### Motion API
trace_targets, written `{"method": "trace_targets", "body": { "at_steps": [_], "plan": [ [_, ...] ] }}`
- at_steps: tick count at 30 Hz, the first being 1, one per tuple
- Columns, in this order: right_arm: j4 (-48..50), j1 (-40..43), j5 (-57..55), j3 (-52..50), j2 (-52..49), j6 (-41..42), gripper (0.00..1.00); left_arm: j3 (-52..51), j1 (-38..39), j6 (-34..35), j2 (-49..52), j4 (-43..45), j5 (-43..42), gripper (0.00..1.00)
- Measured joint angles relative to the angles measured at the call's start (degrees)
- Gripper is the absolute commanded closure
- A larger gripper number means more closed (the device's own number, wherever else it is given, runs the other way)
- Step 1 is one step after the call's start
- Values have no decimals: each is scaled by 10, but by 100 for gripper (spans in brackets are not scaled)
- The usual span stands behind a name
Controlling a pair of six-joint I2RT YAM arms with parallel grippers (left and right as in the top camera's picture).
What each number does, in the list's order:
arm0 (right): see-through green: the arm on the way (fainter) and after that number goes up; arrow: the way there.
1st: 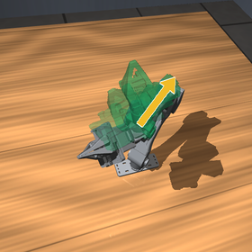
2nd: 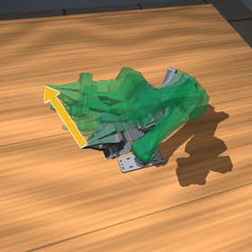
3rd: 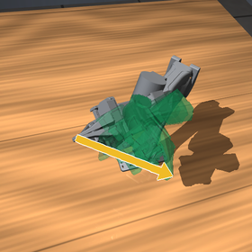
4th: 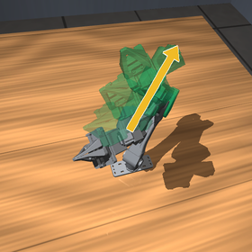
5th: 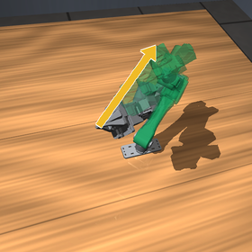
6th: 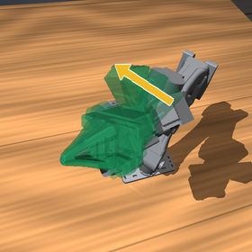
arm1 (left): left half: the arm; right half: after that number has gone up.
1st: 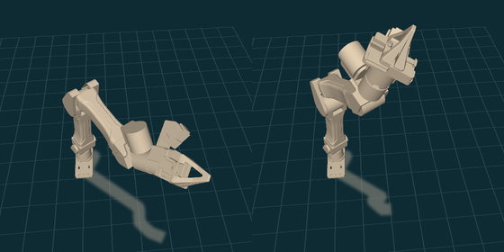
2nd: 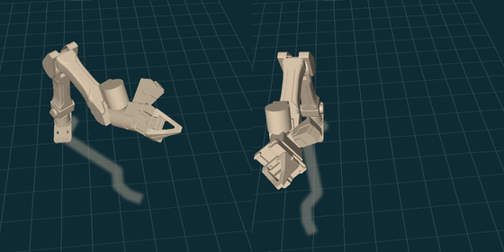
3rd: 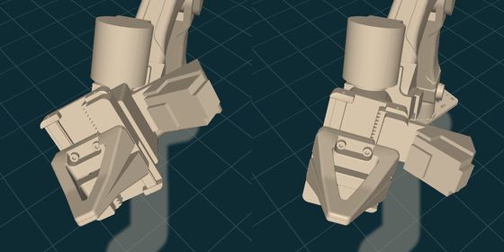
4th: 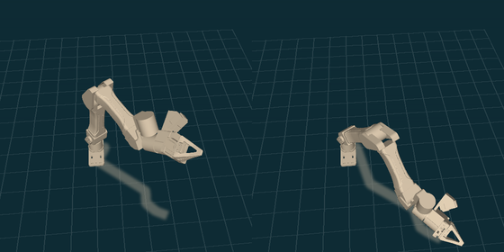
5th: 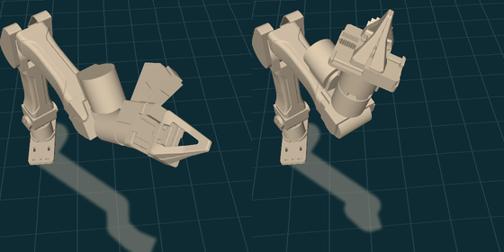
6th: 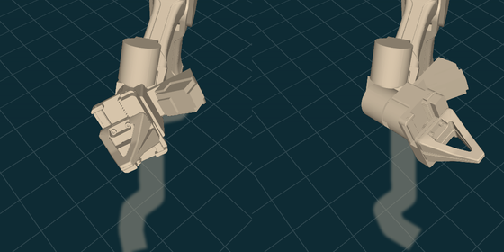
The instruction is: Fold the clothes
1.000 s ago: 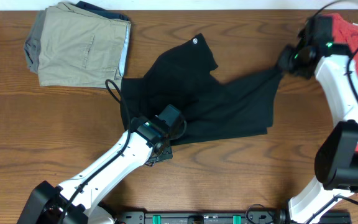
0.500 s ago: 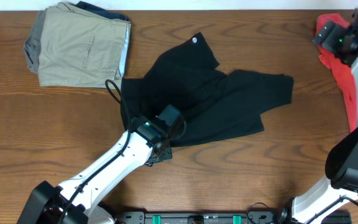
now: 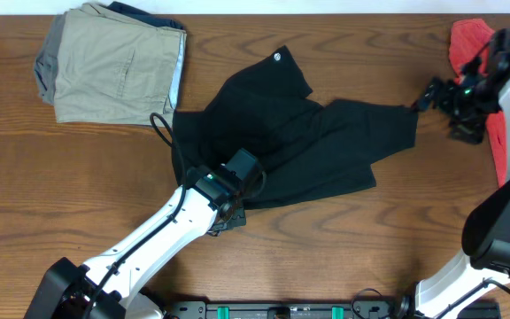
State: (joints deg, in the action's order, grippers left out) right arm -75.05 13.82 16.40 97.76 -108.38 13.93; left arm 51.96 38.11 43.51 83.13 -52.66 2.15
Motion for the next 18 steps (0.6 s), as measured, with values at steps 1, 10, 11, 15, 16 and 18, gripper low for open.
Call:
{"method": "trace_targets", "body": {
  "at_steps": [1, 10, 11, 15, 16, 18],
  "plan": [
    [-12, -14, 4, -2, 0, -10, 1, 0, 0, 0, 0, 2, 0, 93],
    [26, -133, -61, -130, 0, -7, 1, 0, 0, 0, 0, 5, 0, 93],
    [36, -143, -73, -151, 0, 2, 1, 0, 0, 0, 0, 4, 0, 93],
    [76, -160, -100, -218, 0, 31, 4, 0, 0, 0, 0, -1, 0, 93],
    [88, -161, -105, -233, 0, 37, 7, 0, 0, 0, 0, -1, 0, 93],
    [104, -161, -111, -259, 0, 45, 15, 0, 0, 0, 0, -1, 0, 93]
  ]
}}
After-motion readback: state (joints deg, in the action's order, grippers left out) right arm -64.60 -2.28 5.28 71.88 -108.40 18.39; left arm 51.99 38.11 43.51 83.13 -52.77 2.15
